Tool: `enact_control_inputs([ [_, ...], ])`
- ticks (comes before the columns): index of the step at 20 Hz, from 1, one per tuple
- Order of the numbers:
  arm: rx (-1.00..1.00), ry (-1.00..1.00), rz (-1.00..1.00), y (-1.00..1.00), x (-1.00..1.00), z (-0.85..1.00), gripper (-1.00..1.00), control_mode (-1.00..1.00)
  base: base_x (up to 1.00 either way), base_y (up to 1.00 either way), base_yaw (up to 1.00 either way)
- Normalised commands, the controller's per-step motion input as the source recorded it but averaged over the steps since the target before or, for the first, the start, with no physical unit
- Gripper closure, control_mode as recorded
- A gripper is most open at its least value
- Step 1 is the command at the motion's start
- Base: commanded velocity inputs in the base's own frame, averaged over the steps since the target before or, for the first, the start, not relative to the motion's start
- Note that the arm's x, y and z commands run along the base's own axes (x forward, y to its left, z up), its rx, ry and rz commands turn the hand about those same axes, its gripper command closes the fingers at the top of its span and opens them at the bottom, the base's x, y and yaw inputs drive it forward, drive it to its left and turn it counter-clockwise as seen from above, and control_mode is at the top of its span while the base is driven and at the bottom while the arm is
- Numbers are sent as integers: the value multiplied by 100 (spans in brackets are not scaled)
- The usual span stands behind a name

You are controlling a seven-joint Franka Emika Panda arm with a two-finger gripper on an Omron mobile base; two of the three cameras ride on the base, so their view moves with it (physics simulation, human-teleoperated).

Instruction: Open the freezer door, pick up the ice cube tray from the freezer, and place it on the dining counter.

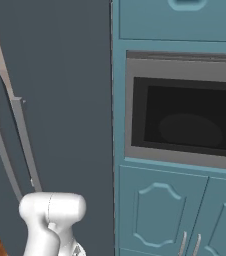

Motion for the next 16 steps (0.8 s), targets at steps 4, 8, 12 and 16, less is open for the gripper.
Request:
enact_control_inputs([
  [4, 4, -14, 0, -23, 81, -12, -100, -100, 0, 0, 0],
  [8, 0, -16, 2, 12, 41, -31, -100, -100, 0, 0, 0],
  [12, 0, -12, 1, 31, 26, -26, -100, -100, 0, 0, 0],
  [16, 0, -9, 0, 12, 37, -12, -100, -100, 0, 0, 0],
])
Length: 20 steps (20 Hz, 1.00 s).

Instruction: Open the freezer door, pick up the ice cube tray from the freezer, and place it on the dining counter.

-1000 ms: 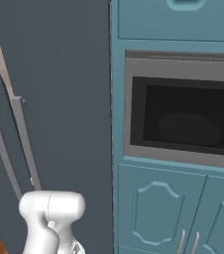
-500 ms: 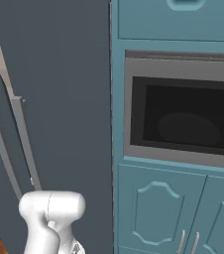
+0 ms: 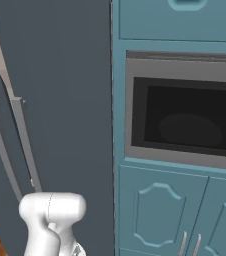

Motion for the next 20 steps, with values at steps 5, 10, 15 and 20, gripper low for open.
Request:
enact_control_inputs([
  [5, 0, -5, 0, 0, 38, -11, -100, -100, 0, 0, 0],
  [10, 0, -2, 0, 13, 25, -4, -100, -100, 0, 0, 0],
  [15, 0, 0, 0, 22, 23, 0, -100, -100, 0, 0, 0],
  [20, 0, 0, 0, 6, 35, 0, -100, -100, 0, 0, 0],
])
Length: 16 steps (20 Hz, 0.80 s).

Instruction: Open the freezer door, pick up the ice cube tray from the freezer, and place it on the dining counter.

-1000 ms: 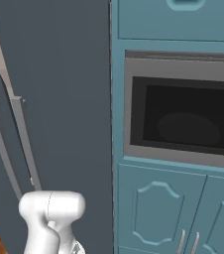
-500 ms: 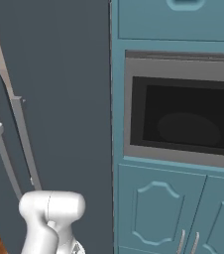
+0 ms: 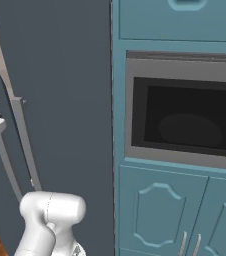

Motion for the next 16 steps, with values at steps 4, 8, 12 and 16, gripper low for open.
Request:
enact_control_inputs([
  [4, 0, 0, 0, 0, 43, 0, -100, -100, 0, 0, 0],
  [8, 0, 0, 0, 0, 37, -5, -100, -100, 0, 0, 0],
  [12, 0, 0, 0, 0, 19, -3, 100, -100, 0, 0, 0],
  [16, 0, 0, 0, 0, 0, 0, 100, -100, 0, 0, 0],
])
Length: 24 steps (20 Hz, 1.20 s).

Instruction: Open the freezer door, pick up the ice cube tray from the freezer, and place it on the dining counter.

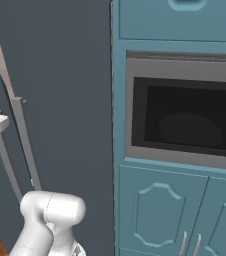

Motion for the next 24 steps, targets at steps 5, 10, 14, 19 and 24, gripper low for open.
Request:
enact_control_inputs([
  [5, 0, 0, 0, 0, -2, 0, 100, -100, 0, 0, 0],
  [10, -2, 0, 1, 27, -52, 0, 100, -100, 0, 0, 0],
  [14, -4, 0, 0, 40, -71, 0, 100, -100, 0, 0, 0],
  [19, -5, 0, 0, 54, -74, 0, 100, -100, 0, 0, 0],
  [24, -4, 0, 0, 51, -63, 0, 100, -100, 0, 0, 0],
])
